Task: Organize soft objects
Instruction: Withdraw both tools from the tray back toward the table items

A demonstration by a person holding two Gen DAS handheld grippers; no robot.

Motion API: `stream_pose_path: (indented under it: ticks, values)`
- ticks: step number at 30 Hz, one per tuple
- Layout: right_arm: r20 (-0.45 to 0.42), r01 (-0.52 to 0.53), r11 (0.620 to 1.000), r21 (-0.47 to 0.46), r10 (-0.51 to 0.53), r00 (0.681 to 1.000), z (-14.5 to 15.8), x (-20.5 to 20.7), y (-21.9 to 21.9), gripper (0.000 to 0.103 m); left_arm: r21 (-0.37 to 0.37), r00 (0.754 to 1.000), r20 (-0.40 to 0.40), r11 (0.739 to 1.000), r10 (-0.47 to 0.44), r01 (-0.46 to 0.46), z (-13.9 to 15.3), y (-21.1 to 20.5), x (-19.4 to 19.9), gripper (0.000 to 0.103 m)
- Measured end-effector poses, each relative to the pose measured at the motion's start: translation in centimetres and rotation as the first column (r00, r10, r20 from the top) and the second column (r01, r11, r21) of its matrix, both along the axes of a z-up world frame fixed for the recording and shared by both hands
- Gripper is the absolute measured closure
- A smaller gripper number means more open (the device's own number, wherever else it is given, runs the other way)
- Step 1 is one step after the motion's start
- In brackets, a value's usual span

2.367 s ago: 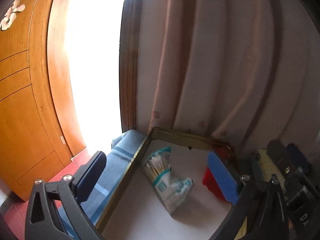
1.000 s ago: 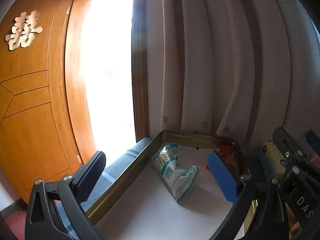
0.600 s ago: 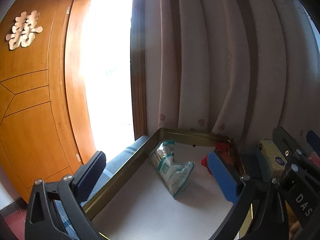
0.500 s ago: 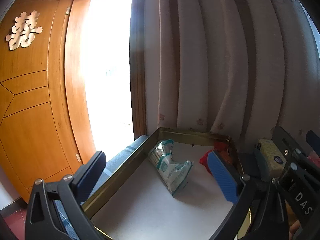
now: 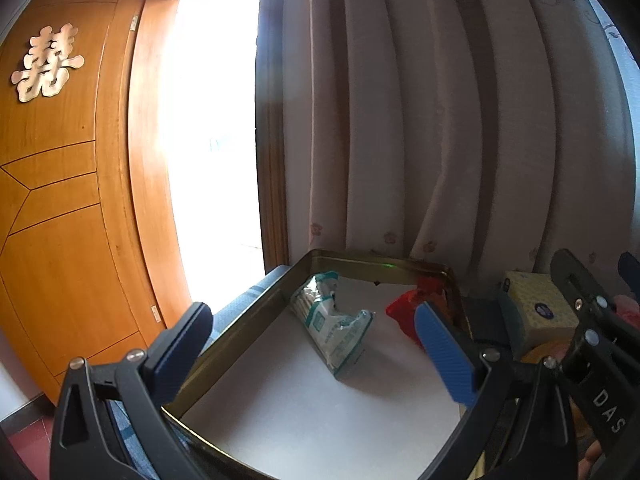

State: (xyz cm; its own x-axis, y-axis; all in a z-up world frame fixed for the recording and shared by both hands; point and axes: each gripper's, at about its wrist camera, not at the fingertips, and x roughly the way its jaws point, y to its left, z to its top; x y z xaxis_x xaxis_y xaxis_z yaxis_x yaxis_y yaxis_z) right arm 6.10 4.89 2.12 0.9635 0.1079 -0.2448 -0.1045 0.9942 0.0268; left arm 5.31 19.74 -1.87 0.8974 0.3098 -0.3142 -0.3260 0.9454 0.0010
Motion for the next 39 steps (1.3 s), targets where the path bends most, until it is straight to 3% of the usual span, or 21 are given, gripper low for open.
stream_pose_path:
  ticks: [22, 33, 39]
  values:
    - [0.056, 0.095, 0.995, -0.041, -0.093, 0.994, 0.5, -3.8, -5.4, 0.012, -0.001, 0.995, -0.004, 0.995, -0.101, 0.101, 0.1, -5.3, -1.9, 0.001]
    - [0.056, 0.172, 0.985, -0.025, -0.171, 0.984, 0.5, -5.1, -10.4, 0.012, -0.017, 0.987, -0.016, 0.987, -0.162, 0.162, 0.0, -8.2, -2.2, 0.000]
    - [0.041, 0.222, 0.975, -0.023, -0.221, 0.974, 0.3, -5.6, -13.8, 0.012, 0.012, 0.979, -0.017, 0.979, -0.202, 0.202, 0.1, -10.4, -2.3, 0.000]
